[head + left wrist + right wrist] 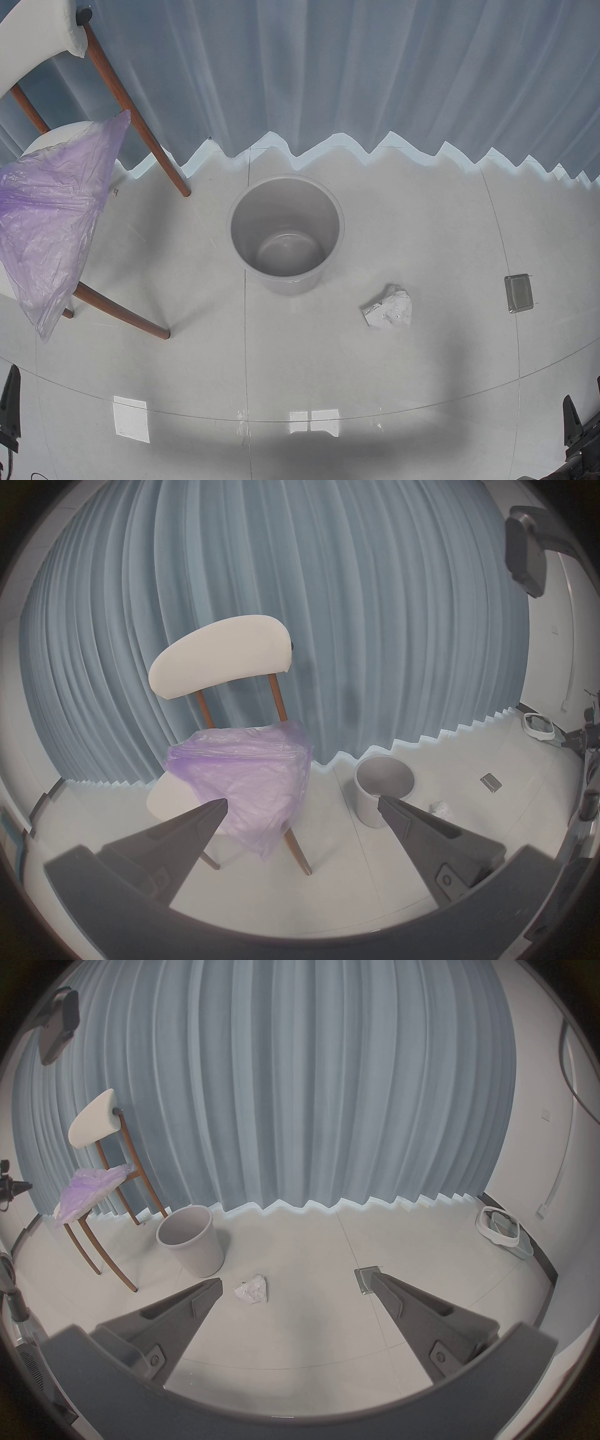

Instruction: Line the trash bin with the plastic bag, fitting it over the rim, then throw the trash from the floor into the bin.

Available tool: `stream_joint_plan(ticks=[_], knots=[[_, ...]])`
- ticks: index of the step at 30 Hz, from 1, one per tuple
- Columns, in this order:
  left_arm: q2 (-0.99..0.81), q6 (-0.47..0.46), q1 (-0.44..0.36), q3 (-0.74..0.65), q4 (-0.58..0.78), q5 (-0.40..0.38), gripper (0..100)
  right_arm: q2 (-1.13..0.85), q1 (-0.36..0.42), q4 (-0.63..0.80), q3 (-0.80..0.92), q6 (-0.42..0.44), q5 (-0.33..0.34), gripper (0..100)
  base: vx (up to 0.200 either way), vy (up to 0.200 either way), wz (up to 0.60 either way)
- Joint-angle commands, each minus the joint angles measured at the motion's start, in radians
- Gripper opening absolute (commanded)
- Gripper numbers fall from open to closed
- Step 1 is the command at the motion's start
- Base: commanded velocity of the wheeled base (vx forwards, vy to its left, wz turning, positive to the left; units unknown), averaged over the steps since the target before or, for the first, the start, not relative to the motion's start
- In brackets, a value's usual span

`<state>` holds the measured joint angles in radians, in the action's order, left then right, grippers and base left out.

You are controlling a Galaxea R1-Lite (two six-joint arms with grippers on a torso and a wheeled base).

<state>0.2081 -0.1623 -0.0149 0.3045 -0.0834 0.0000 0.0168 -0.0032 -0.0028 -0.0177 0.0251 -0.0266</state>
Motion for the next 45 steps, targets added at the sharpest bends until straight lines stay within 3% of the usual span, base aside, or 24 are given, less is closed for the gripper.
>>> stream_joint_plan(ticks=[1, 12, 14, 19, 23, 28, 35, 40, 45], knots=[[0.229, 0.001, -0.005, 0.131, 0.002, -0.006, 100, -0.015, 0.0, 0.0, 0.018, 0.001, 0.001, 100, 0.0, 0.0, 0.0], [0.448, 0.012, -0.045, 0.257, -0.019, -0.095, 100, -0.015, 0.0, 0.0, 0.018, 0.006, 0.001, 100, 0.0, 0.0, 0.0], [0.511, 0.01, -0.059, 0.282, -0.045, -0.144, 100, -0.015, 0.0, 0.0, 0.018, 0.006, 0.001, 100, 0.0, 0.0, 0.0], [0.617, 0.001, -0.071, 0.303, -0.124, -0.176, 100, -0.015, 0.0, 0.0, 0.018, 0.007, 0.001, 100, 0.0, 0.0, 0.0], [0.698, -0.002, -0.129, 0.315, -0.208, -0.169, 100, -0.015, 0.0, 0.0, 0.018, 0.006, 0.001, 100, 0.0, 0.0, 0.0], [0.761, -0.046, -0.241, 0.337, -0.219, -0.163, 100, -0.015, 0.0, 0.0, 0.018, 0.006, 0.001, 100, 0.0, 0.0, 0.0], [0.826, -0.075, -0.37, 0.404, -0.219, -0.066, 100, -0.015, 0.0, 0.0, 0.018, 0.004, 0.001, 100, 0.0, 0.0, 0.0], [0.85, -0.077, -0.481, 0.417, -0.219, 0.064, 100, -0.015, 0.0, 0.0, 0.018, 0.004, 0.002, 100, 0.0, 0.0, 0.0], [0.872, -0.078, -0.527, 0.421, -0.219, 0.143, 100, -0.015, 0.0, 0.0, 0.018, 0.004, 0.002, 100, 0.0, 0.0, 0.0]])
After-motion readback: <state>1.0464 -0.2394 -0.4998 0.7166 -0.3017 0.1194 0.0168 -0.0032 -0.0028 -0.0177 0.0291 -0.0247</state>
